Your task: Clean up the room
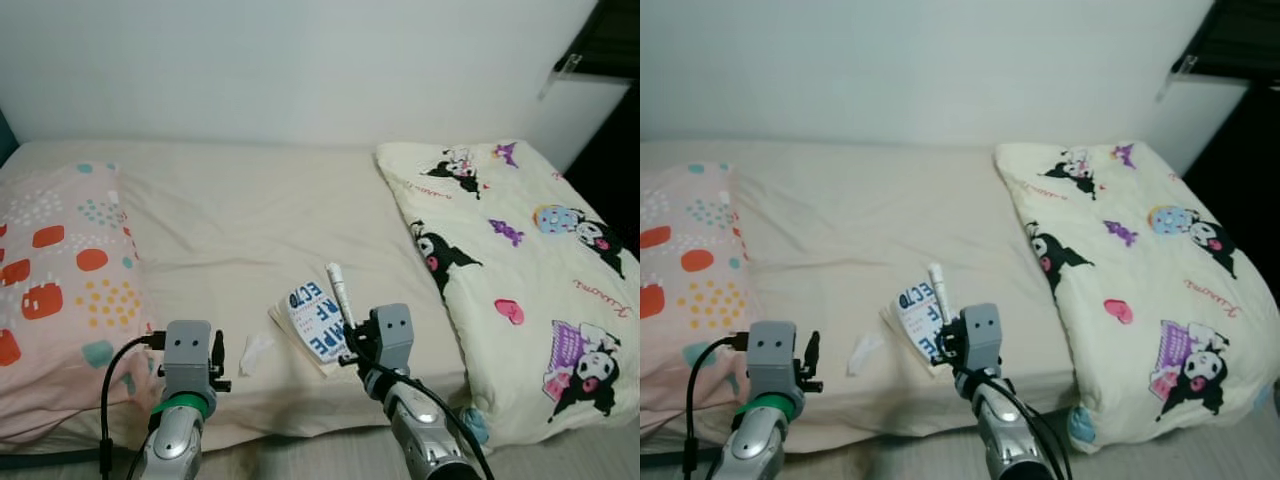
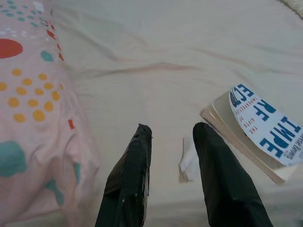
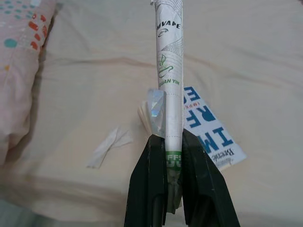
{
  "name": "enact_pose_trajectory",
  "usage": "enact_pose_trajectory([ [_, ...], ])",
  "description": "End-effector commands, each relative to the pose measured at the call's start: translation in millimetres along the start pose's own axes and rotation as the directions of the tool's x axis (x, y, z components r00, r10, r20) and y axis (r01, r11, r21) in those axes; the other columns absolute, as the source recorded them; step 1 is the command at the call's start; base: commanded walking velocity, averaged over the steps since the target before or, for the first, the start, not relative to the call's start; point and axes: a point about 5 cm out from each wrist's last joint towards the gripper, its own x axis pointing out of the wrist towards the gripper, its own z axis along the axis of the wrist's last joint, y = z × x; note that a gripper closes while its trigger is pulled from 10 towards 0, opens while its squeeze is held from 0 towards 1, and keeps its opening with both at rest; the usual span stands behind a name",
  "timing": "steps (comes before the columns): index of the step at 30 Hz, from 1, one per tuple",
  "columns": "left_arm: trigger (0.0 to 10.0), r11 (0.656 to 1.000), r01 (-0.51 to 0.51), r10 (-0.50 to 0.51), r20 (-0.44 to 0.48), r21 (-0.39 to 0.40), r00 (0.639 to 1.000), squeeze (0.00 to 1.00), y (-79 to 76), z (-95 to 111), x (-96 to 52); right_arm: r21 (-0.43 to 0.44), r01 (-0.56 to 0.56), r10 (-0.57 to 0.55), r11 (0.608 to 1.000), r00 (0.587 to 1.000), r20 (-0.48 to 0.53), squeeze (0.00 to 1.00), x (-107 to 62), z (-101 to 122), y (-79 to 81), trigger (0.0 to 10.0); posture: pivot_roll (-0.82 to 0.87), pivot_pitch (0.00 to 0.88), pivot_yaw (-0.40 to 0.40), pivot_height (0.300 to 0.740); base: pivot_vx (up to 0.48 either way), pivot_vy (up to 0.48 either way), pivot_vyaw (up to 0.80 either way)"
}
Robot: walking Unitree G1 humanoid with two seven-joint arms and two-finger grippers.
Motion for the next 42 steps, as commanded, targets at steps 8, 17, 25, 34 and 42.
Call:
enact_pose_trajectory([
  [8, 10.0, 1.0, 0.008, -0.008, -0.022, 0.0, 1.0, 0.0, -0.8, -4.2, -1.8, 0.014, 0.012, -0.012, 1.0, 1.0, -0.027, 0.0, -3.2, -6.9, -1.7, 10.0, 0.04, 0.008, -0.054, 0.74, -0.256, 0.0, 0.0],
  [17, 10.0, 1.0, 0.009, -0.009, -0.023, -0.002, 1.0, 0.0, -1.6, -4.2, -1.6, 0.013, 0.012, -0.012, 1.0, 0.999, -0.03, 0.0, -3.7, -7.2, -2.5, 10.0, 0.04, 0.011, -0.055, 0.74, -0.255, 0.0, 0.0],
  [25, 10.0, 1.0, 0.006, -0.006, -0.026, -0.002, 1.0, 0.0, -1.2, -4.7, -1.9, 0.011, 0.012, -0.012, 1.0, 0.999, -0.036, 0.0, -3.6, -7.7, -3.2, 10.0, 0.05, 0.02, -0.057, 0.74, -0.254, 0.0, 0.0],
  [34, 10.0, 1.0, 0.001, -0.001, -0.028, 0.002, 1.0, 0.0, 0.8, -4.7, -1.1, 0.019, 0.013, -0.012, 1.0, 0.999, -0.043, 0.0, -3.2, -8.6, -2.4, 10.0, 0.05, 0.024, -0.055, 0.74, -0.197, 0.0, 0.0],
  [42, 10.0, 1.0, 0.0, 0.0, -0.042, 0.008, 0.999, 0.0, -0.1, -5.9, -0.7, -0.021, -0.011, 0.01, 1.0, 0.999, -0.048, 0.0, -4.2, -9.9, 0.2, 10.0, 0.04, 0.025, -0.054, 0.74, 0.0, 0.0, 0.06],
])
